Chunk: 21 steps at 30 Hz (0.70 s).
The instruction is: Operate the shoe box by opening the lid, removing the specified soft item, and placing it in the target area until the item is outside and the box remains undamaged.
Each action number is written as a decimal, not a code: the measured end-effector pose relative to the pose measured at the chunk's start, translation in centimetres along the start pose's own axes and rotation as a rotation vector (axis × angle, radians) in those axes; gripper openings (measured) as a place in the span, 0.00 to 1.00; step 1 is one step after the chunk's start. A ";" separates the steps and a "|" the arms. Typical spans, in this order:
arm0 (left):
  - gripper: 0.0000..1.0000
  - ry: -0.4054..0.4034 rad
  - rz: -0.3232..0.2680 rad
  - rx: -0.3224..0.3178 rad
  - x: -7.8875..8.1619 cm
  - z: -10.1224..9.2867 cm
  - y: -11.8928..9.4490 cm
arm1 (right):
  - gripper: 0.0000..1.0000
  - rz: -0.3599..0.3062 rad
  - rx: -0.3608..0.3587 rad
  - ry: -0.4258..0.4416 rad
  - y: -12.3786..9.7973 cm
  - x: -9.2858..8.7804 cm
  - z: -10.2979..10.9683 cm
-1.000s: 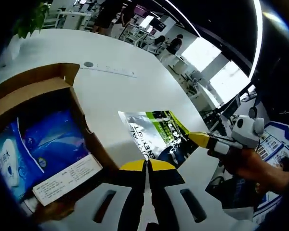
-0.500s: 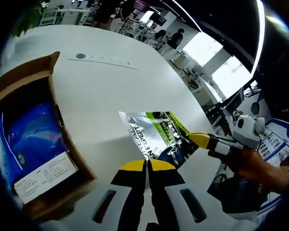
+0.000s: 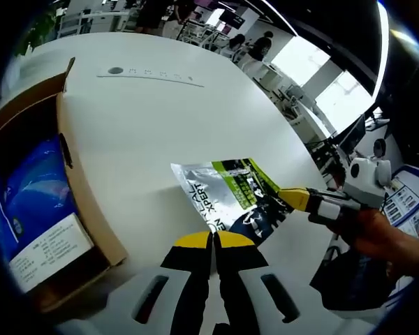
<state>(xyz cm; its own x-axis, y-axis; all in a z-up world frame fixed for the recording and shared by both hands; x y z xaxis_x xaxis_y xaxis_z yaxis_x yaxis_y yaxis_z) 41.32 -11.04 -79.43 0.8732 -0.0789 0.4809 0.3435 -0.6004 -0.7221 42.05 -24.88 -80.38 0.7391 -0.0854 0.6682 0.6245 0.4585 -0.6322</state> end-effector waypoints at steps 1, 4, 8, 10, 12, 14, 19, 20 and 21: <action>0.00 0.001 0.002 0.004 0.0 0.1 0.1 | 0.00 0.003 0.001 0.001 0.1 -0.1 -0.1; 0.00 0.006 0.008 0.018 -0.3 0.2 0.5 | 0.00 0.011 0.003 0.002 0.4 -0.4 -0.3; 0.00 0.023 0.022 0.041 -0.7 0.5 1.0 | 0.00 0.024 0.006 0.000 0.8 -0.8 -0.4; 0.00 0.039 0.032 0.052 -1.1 0.7 1.3 | 0.00 0.034 0.004 -0.004 1.1 -1.2 -0.5; 0.00 0.038 0.039 0.067 -1.5 1.0 1.6 | 0.00 0.043 0.005 -0.003 1.3 -1.5 -0.6; 0.00 0.051 0.039 0.086 -1.7 1.1 1.7 | 0.00 0.048 0.004 -0.005 1.4 -1.8 -0.5; 0.00 0.054 0.024 0.116 -1.6 1.5 1.9 | 0.00 0.064 0.003 -0.013 1.8 -2.3 -0.5; 0.00 0.053 0.024 0.119 -1.6 1.5 2.0 | 0.00 0.067 0.003 -0.014 1.9 -2.4 -0.6; 0.00 0.050 0.021 0.128 -1.6 1.7 2.1 | 0.00 0.067 0.003 -0.012 1.9 -2.4 -0.7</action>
Point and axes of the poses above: the point that each gripper's makers call its tool centre point, and the gripper's own axes: y roughly forward along the fingers, z roughly to its left, x roughly out of its top, the point moved 1 cm from there along -y, roughly backward along the fingers, and after that the axes turned 2 degrees about z, right-handed, at the moved point
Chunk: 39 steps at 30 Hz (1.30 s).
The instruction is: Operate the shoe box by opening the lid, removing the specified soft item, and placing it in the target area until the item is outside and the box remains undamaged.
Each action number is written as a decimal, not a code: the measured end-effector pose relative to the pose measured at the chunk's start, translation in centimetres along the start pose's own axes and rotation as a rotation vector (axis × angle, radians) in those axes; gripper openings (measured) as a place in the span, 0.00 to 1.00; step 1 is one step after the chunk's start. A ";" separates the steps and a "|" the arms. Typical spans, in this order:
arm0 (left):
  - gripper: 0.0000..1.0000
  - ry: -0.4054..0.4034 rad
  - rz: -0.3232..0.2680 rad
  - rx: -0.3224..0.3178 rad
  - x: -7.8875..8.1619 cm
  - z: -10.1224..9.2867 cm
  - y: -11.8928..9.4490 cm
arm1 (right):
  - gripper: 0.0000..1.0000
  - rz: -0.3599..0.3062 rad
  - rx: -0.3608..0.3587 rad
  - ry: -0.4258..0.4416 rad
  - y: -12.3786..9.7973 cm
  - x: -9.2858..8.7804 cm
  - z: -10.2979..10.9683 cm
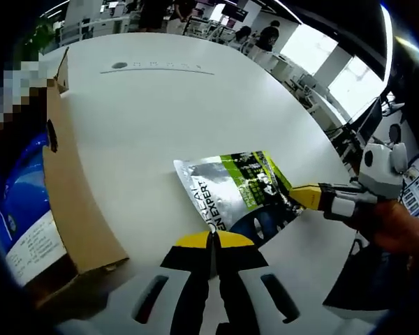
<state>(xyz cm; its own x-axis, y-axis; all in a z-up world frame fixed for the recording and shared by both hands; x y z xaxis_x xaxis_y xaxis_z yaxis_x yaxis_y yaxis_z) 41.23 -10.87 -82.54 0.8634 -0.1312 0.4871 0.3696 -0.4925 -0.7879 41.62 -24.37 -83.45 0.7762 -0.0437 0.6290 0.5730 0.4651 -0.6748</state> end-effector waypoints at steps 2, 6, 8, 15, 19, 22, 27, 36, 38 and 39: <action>0.00 -0.002 -0.006 0.017 0.0 0.2 0.2 | 0.00 -0.002 0.000 0.010 0.1 0.1 0.0; 0.00 -0.019 -0.020 0.050 0.1 0.6 0.4 | 0.00 -0.006 0.001 0.013 0.4 0.3 0.0; 0.00 -0.030 -0.026 0.063 0.2 0.9 0.6 | 0.00 -0.008 0.002 0.019 0.7 0.4 -0.1; 0.00 -0.033 -0.074 0.121 1.1 1.9 0.8 | 0.00 -0.008 0.014 0.021 1.1 0.5 0.2; 0.00 -0.025 -0.092 0.136 1.3 1.9 1.0 | 0.00 -0.017 0.009 0.051 1.5 0.8 0.1; 0.00 -0.042 -0.109 0.147 1.5 2.0 1.0 | 0.00 -0.022 0.002 0.054 1.6 1.1 0.1; 0.02 -0.042 -0.110 0.150 1.4 1.9 1.0 | 0.00 -0.031 -0.005 0.067 1.6 1.1 0.0; 0.12 -0.042 -0.118 0.136 1.4 1.6 0.2 | 0.00 -0.038 -0.027 0.107 1.6 1.1 -0.1; 0.13 -0.034 -0.117 0.141 1.1 1.9 0.1 | 0.00 -0.039 -0.028 0.115 1.6 1.2 -0.1; 0.15 -0.031 -0.117 0.143 1.0 2.0 -0.1 | 0.00 -0.041 -0.026 0.122 1.7 1.2 0.0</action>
Point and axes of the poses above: the point that each gripper's makers call its tool centre point, and the gripper's own axes: y roughly forward along the fingers, z roughly to its left, x roughly out of its top, the point moved 1 cm from there along -y, roughly backward along the fingers, and after that the axes turned 2 degrees about z, right-handed, at the moved point
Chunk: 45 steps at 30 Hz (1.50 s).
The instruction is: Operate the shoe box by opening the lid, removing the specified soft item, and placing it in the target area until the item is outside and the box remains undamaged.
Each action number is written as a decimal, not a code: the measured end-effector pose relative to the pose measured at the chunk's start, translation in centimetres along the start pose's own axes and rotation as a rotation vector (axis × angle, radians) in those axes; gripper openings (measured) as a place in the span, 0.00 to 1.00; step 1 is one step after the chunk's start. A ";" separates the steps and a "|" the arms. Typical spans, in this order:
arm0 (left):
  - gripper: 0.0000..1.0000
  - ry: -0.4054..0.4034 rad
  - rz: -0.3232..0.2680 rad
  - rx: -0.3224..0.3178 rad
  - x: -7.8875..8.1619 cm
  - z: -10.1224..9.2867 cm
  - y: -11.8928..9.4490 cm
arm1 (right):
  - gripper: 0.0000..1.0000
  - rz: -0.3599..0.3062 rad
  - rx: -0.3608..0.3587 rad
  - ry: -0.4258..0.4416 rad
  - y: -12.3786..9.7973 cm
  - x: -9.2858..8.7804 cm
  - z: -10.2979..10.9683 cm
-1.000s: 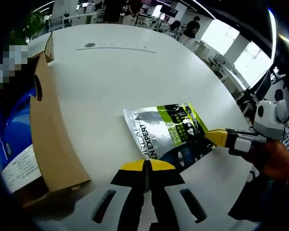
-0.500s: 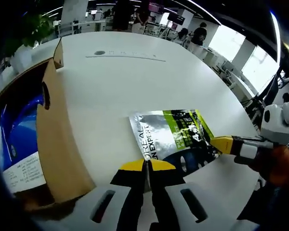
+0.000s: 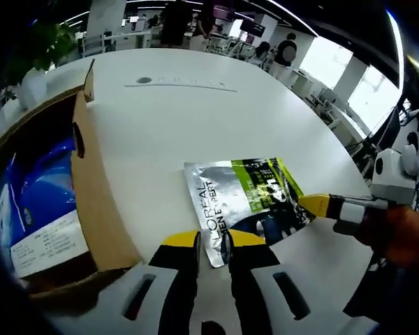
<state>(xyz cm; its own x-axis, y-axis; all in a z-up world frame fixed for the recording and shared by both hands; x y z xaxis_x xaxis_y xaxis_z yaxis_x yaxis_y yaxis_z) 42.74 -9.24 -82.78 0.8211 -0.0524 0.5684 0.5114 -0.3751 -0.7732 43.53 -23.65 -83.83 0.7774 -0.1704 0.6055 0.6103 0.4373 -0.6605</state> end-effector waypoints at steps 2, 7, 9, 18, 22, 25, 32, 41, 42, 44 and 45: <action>0.18 0.003 -0.006 -0.008 -0.1 -0.2 -0.6 | 0.00 0.000 0.000 0.009 0.1 0.1 0.1; 0.21 0.002 -0.011 -0.026 0.1 0.3 -1.7 | 0.06 0.003 -0.032 -0.002 -0.3 0.1 0.4; 0.22 0.016 -0.018 -0.039 0.2 0.1 -2.3 | 0.09 -0.001 -0.047 0.002 -0.6 0.1 0.4; 0.23 0.040 -0.028 -0.092 -0.7 0.5 -5.2 | 0.15 -0.016 -0.080 -0.005 -2.2 0.6 0.5; 0.24 0.027 -0.027 -0.100 -1.1 1.4 -6.5 | 0.15 -0.021 -0.085 -0.008 -2.9 0.8 0.9; 0.24 0.021 -0.038 -0.114 -0.8 2.0 -7.6 | 0.16 -0.023 -0.087 -0.022 -3.5 0.7 1.5; 0.28 0.035 -0.059 -0.165 -0.6 3.4 -10.1 | 0.16 -0.029 -0.080 -0.033 -4.0 0.3 3.4; 0.28 0.060 -0.066 -0.172 -1.8 6.4 -13.3 | 0.18 -0.008 -0.041 -0.065 -4.0 -1.1 6.9; 0.28 0.063 -0.066 -0.170 -1.9 6.7 -13.6 | 0.18 -0.007 -0.039 -0.068 -4.0 -1.3 7.1; 0.28 0.056 -0.072 -0.164 -2.0 7.9 -14.2 | 0.18 -0.009 -0.029 -0.046 -3.9 -1.5 7.6; 0.29 0.049 -0.076 -0.161 -2.1 8.5 -14.6 | 0.18 -0.012 -0.027 -0.030 -3.9 -1.6 7.8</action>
Point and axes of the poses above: the point that each gripper's makers call its tool centre point, and the gripper's own axes: y roughly forward along the fingers, z roughly to its left, x roughly out of its top, the point moved 1 cm from there along -y, roughly backward along the fingers, and after that the axes turned 2 degrees about z, right-handed, at the moved point
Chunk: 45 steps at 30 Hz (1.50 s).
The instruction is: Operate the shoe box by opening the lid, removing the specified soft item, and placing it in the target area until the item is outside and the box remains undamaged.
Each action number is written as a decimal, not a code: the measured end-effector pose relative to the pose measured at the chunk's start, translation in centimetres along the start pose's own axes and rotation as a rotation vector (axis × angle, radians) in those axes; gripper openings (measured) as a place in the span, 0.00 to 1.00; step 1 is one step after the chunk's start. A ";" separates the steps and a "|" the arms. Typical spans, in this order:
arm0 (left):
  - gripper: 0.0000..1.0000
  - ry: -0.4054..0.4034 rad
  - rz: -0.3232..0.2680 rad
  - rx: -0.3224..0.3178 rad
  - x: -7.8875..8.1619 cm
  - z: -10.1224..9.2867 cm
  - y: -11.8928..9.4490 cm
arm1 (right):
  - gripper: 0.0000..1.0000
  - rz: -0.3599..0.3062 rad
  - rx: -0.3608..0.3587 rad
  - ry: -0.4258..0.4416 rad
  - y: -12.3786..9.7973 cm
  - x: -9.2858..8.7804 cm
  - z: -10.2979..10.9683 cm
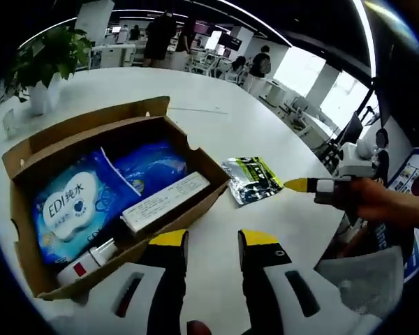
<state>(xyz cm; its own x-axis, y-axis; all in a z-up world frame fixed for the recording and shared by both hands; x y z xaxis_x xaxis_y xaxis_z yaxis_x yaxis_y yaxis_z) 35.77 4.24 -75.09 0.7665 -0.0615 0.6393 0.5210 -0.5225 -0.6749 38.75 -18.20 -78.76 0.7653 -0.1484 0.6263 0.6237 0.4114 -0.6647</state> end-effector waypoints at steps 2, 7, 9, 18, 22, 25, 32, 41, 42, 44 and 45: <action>0.29 -0.012 -0.007 0.005 0.0 0.8 -0.5 | 0.19 0.014 0.005 -0.002 0.1 -0.5 0.7; 0.30 -0.017 -0.020 0.020 -0.2 2.8 -2.3 | 0.19 0.015 0.029 0.014 0.5 -0.3 1.5; 0.30 -0.017 -0.021 0.027 -0.4 3.6 -3.0 | 0.19 0.014 0.027 -0.003 0.7 -0.2 1.9; 0.31 -0.046 -0.044 0.051 -1.1 6.8 -6.1 | 0.19 0.017 0.054 -0.069 1.6 0.3 4.7; 0.32 -0.061 -0.060 0.060 -1.1 8.3 -7.4 | 0.19 0.022 0.066 -0.096 2.1 0.6 6.3; 0.31 -0.069 -0.069 0.070 -1.2 9.1 -8.3 | 0.19 0.023 0.077 -0.119 2.5 0.9 7.6; 0.31 -0.112 -0.104 0.094 -1.5 11.3 -10.4 | 0.18 0.029 0.092 -0.213 3.7 1.2 10.9; 0.31 -0.185 -0.140 0.109 -1.5 13.6 -12.3 | 0.18 0.014 0.173 -0.246 5.7 2.7 16.9; 0.31 -0.188 -0.144 0.111 -1.5 13.7 -12.5 | 0.18 0.017 0.180 -0.254 5.8 2.8 17.7; 0.31 -0.202 -0.152 0.114 -1.4 14.3 -12.9 | 0.18 0.025 0.189 -0.269 6.3 2.9 18.7; 0.31 -0.212 -0.157 0.114 -1.4 14.4 -13.0 | 0.18 0.028 0.191 -0.270 6.6 2.9 19.0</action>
<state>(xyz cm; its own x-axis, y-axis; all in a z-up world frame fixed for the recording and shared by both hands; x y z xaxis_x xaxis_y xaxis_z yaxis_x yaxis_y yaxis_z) 33.36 23.41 -72.49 0.7284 0.1981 0.6559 0.6692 -0.4115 -0.6188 42.08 1.18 -73.61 0.6964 0.0984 0.7109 0.5423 0.5767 -0.6110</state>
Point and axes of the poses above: the point that each gripper's makers call its tool centre point, and the gripper's own axes: y roughly forward along the fingers, z roughly to its left, x roughly out of its top, the point moved 1 cm from there along -y, roughly backward along the fingers, and after that the axes turned 2 degrees about z, right-handed, at the moved point
